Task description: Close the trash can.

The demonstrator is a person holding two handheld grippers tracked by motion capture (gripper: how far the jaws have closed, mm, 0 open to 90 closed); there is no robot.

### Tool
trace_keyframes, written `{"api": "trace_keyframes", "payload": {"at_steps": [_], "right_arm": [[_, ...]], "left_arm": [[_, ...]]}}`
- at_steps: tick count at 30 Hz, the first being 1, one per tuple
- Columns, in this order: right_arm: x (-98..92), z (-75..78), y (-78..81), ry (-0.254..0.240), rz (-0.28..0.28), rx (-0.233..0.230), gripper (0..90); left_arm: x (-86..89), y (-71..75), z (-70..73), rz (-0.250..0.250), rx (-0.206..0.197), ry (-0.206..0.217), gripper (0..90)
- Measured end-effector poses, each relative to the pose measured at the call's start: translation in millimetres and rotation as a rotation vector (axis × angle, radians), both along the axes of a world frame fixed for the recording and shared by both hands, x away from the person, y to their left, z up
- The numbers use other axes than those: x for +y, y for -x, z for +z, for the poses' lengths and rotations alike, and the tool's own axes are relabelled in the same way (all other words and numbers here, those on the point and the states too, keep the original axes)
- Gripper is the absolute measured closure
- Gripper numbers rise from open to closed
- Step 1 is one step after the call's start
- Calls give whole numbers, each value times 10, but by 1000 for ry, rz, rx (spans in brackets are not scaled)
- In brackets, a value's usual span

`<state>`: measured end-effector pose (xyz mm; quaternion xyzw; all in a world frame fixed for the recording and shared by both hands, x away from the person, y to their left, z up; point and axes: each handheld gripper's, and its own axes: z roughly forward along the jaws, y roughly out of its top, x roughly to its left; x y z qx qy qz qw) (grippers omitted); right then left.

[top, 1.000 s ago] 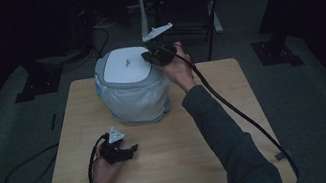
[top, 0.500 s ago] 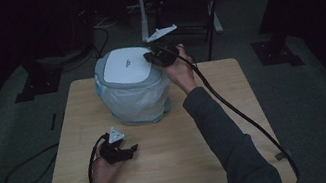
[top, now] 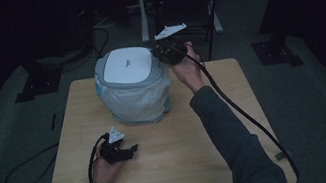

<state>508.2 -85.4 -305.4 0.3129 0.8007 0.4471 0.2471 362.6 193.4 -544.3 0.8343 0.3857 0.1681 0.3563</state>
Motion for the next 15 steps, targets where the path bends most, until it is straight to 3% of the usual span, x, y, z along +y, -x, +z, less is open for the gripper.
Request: {"api": "trace_keyframes", "payload": {"at_steps": [11,15], "right_arm": [[-292,-2,76,36,-11,-37,897],[-420,-140,124,38,-14,-30,885]], "left_arm": [[0,-1,0,1,-1,0,288],[-1,-1,-2,1,-2,2,288]]}}
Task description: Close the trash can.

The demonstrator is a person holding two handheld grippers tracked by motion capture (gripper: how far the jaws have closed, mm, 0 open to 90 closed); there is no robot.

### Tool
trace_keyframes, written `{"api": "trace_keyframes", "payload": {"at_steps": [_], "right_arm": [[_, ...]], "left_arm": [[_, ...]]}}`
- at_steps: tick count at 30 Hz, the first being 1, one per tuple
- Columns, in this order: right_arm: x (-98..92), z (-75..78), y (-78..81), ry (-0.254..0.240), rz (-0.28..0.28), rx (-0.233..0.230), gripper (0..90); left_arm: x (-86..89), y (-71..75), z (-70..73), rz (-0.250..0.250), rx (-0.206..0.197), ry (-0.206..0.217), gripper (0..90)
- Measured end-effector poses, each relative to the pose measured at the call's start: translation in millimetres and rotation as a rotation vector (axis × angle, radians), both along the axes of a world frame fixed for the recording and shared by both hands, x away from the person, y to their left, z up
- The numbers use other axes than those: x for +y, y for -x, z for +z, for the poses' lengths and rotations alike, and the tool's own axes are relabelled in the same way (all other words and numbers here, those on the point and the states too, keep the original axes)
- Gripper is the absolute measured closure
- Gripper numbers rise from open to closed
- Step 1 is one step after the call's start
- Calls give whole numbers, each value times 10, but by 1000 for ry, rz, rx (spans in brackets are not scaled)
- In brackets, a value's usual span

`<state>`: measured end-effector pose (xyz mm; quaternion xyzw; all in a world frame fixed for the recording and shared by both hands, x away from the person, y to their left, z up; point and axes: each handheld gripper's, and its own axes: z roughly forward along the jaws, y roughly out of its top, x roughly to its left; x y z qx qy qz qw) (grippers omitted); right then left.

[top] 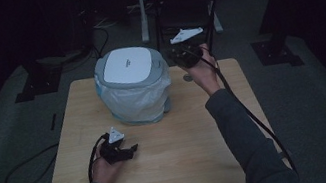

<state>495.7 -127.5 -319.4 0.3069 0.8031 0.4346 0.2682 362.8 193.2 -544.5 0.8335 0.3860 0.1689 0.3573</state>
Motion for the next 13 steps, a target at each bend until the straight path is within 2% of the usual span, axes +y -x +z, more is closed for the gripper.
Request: {"api": "trace_keyframes", "payload": {"at_steps": [2,4,9,13], "right_arm": [[-28,-36,8,1,-1,4,884],[-109,-151,15,-1,-9,20,884],[-223,-314,28,6,-22,46,887],[-457,-674,7,30,-66,107,852]], "left_arm": [[1,0,0,-1,0,-1,288],[1,0,1,-1,1,-2,287],[2,0,2,-1,1,-5,288],[1,0,2,-2,2,-4,288]]}}
